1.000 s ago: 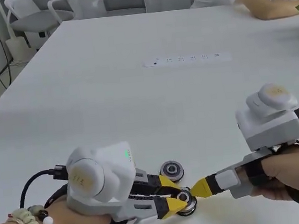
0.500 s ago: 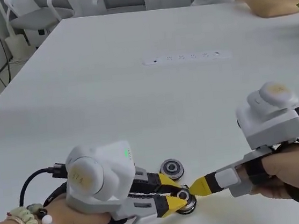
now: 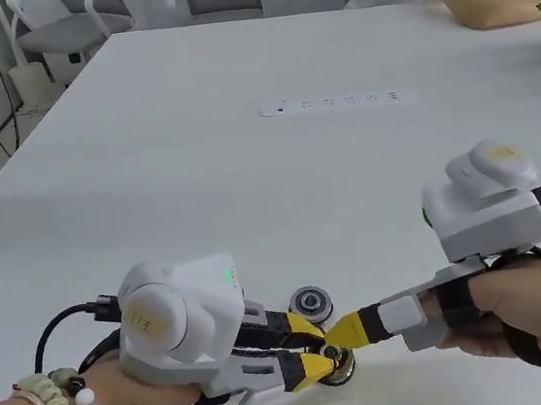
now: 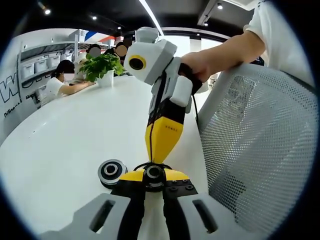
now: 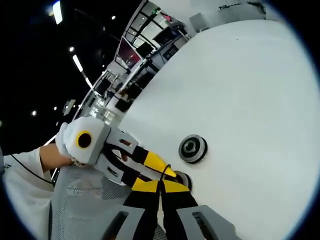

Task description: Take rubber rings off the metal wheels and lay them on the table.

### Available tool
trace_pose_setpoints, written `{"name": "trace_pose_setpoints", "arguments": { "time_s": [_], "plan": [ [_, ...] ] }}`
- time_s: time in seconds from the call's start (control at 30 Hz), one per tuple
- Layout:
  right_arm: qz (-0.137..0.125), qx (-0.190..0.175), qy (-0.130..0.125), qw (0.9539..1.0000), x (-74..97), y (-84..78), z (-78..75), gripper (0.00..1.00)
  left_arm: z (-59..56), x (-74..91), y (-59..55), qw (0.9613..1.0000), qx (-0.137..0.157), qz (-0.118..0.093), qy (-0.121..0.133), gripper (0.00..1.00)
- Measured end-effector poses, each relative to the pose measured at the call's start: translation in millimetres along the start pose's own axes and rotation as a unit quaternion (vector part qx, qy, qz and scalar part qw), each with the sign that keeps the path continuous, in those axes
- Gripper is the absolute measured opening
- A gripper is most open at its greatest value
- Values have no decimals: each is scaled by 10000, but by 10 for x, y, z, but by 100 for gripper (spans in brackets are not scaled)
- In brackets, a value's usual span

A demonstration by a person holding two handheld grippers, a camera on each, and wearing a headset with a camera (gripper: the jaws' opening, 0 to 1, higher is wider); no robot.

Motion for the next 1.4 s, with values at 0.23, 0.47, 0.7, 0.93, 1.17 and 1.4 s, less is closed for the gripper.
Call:
{"name": "trace_pose_setpoints", "arguments": {
  "time_s": [0.23, 0.47, 0.7, 0.93, 1.17, 1.4],
  "plan": [
    [43, -42, -157, 9999, 22, -35, -23, 0, -2, 3, -1, 10000, 5, -4, 10, 7],
    [69, 80, -313, 9995, 37, -31, -53, 0, -7, 6, 5, 10000, 19, 31, 27, 7],
    [120, 117, -427, 9989, 53, -30, -104, 0, -8, 7, 8, 9999, 79, 69, 28, 7],
    [92, 81, -450, 9989, 65, -26, -129, 0, -10, 17, 24, 9996, 186, 200, 9, 8],
    [60, 83, -476, 9988, 75, -23, -143, 0, -7, 40, 19, 9993, 245, 273, -14, 9],
    [7, 61, -515, 9987, 95, -15, -169, 0, 16, 75, 39, 9994, 272, 229, 17, 12]
  ]
}}
Point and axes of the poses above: the centre of the closed fingertips' face, and the gripper's own axes: x roughly backward along the fingers, z roughly to its left, y roughly out of its top, the point moved 8 cm from there along x, roughly backward along the fingers, and after that the axes turned 3 degrees about -z, right-handed, at the moved point
